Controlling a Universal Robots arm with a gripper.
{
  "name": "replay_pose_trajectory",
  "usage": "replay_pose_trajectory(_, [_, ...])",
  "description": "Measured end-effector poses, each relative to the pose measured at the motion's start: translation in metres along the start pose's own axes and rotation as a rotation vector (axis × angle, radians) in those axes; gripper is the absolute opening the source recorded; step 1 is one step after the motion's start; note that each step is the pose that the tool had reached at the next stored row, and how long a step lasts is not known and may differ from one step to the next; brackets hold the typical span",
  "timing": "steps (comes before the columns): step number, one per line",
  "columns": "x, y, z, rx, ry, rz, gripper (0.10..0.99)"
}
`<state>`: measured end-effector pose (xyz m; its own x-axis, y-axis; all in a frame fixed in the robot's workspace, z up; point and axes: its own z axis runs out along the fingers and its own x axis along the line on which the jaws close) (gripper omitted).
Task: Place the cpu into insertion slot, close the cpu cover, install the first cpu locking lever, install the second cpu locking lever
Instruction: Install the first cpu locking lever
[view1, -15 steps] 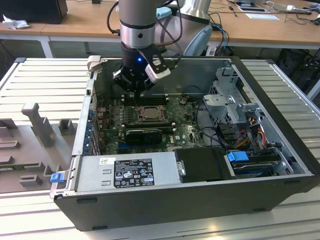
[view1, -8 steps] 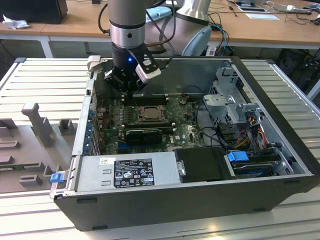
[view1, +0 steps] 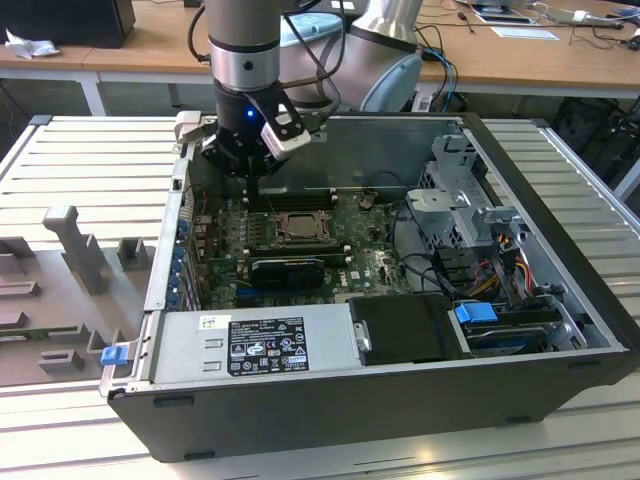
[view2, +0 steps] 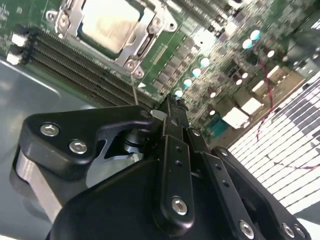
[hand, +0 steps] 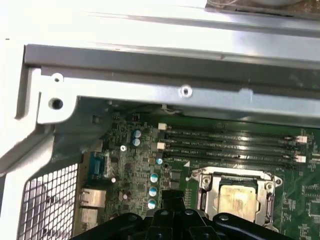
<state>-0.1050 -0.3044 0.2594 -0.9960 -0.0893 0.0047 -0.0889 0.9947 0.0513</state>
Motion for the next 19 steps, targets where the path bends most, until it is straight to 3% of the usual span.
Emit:
replay_pose_trajectory(6, [-0.0014, 0.0075, 0.0004, -0.003, -0.0002, 0.000, 0.106])
replay_pose_trajectory(10, [-0.0092, 0.0093, 0.0005, -0.003, -0.0003, 0.000, 0.106])
replay_pose_trajectory(16, [-0.0474, 0.0091, 0.0036, -0.003, 0.0051, 0.001, 0.106])
replay_pose_trajectory(19, [-0.0557, 0.0082, 0.0066, -0.006, 0.0067, 0.000, 0.106])
